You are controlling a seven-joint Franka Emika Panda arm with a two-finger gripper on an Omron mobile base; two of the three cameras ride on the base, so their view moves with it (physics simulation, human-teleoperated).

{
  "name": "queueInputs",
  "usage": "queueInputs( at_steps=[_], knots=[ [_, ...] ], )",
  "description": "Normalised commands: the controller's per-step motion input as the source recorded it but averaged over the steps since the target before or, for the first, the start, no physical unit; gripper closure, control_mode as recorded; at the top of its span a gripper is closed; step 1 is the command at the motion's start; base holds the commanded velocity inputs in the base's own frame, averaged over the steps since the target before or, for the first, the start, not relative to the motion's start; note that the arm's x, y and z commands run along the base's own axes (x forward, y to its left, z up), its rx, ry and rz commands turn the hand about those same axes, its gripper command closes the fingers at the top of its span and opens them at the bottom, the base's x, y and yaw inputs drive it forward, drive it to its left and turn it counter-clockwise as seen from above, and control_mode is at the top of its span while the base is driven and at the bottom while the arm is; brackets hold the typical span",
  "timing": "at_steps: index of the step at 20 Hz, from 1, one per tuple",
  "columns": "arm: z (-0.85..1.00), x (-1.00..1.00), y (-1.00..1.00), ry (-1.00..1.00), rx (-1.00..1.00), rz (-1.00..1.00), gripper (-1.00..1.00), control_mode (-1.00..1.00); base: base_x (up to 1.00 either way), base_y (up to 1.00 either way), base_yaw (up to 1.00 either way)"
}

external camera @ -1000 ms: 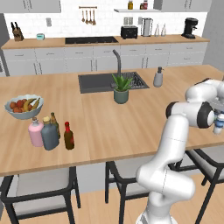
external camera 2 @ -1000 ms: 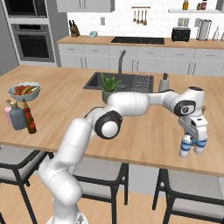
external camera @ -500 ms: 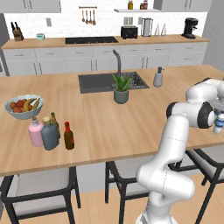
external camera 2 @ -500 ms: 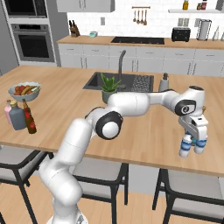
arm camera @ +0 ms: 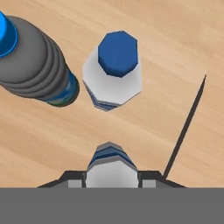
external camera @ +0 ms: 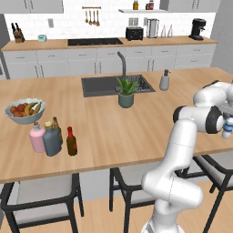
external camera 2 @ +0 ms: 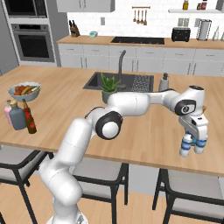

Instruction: Move the plastic bottles in the middle to the plastics group, and the glass bottles in the middle to the glass group.

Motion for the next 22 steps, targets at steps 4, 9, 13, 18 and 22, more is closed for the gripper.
queueInputs(
  at_steps=[4, 9, 13, 18, 22],
  knots=[
    [0.00, 0.00, 0.00, -0.04, -0.01, 0.00, -1.00, -1.00, 0.00, 0.00, 0.00],
    [0.00, 0.00, 0.00, 0.00, 0.00, 0.00, -1.00, -1.00, 0.00, 0.00, 0.00],
    [0.00, 0.00, 0.00, 0.00, 0.00, 0.00, -1.00, -1.00, 0.00, 0.00, 0.00],
    [0.19, -0.21, 0.07, 0.00, 0.00, 0.00, -1.00, -1.00, 0.00, 0.00, 0.00],
    [0.22, -0.56, 0.33, -0.03, -0.01, 0.00, -1.00, -1.00, 0.00, 0.00, 0.00]
  ],
)
